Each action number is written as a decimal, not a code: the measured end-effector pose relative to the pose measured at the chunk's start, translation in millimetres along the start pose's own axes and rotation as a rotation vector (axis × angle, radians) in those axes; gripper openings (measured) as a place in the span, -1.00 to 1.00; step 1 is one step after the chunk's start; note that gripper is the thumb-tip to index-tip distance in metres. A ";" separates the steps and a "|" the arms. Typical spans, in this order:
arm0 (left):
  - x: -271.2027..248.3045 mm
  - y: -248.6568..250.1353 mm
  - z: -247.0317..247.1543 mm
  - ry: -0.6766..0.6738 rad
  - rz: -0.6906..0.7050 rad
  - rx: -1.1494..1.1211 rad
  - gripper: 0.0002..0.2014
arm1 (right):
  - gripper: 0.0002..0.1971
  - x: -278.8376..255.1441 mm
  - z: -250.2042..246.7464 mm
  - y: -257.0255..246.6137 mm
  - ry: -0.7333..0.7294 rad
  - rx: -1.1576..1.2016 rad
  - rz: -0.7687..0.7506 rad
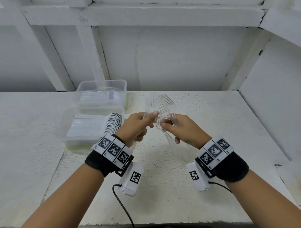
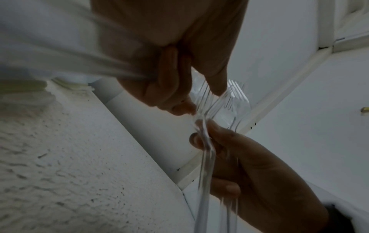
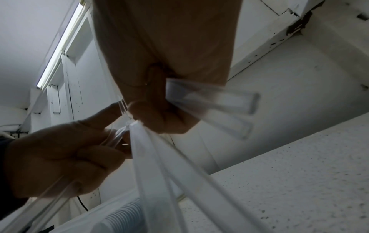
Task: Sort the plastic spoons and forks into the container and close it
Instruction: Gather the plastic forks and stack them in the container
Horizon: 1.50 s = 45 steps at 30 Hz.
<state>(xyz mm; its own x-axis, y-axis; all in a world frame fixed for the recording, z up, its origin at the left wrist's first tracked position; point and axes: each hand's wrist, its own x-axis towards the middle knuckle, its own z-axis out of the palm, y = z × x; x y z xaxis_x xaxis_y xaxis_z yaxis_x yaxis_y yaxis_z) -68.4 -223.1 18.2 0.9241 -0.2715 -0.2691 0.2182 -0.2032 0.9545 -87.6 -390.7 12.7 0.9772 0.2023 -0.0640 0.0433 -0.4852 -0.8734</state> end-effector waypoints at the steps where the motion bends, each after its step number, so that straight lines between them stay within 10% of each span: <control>1: -0.7 -1.1 0.6 0.002 -0.009 -0.027 -0.62 | -0.86 -0.1 1.6 -1.0 0.011 0.013 -0.001; 10: 0.1 -5.4 -5.2 -0.013 -0.099 -0.203 -0.40 | -0.93 -0.9 8.9 4.6 0.127 0.173 0.074; 14: -2.2 -10.1 -5.9 0.010 -0.124 -0.193 -0.77 | -0.94 -2.3 10.2 6.0 0.231 0.335 0.081; 29: -1.7 -31.5 9.7 0.338 0.180 0.055 -0.78 | -0.70 -5.1 37.8 -3.7 0.259 0.562 0.076; 45: -10.8 -35.7 7.0 -0.062 -0.015 -0.285 -0.71 | -0.88 0.4 40.3 -11.9 0.305 0.401 0.033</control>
<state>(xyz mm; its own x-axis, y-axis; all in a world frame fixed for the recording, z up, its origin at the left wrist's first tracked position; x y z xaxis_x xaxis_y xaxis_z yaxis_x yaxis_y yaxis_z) -88.4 -219.6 -13.9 0.9008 -0.3296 -0.2827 0.3195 0.0624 0.9455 -96.1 -350.6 3.6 0.9955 -0.0949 -0.0030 -0.0135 -0.1104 -0.9938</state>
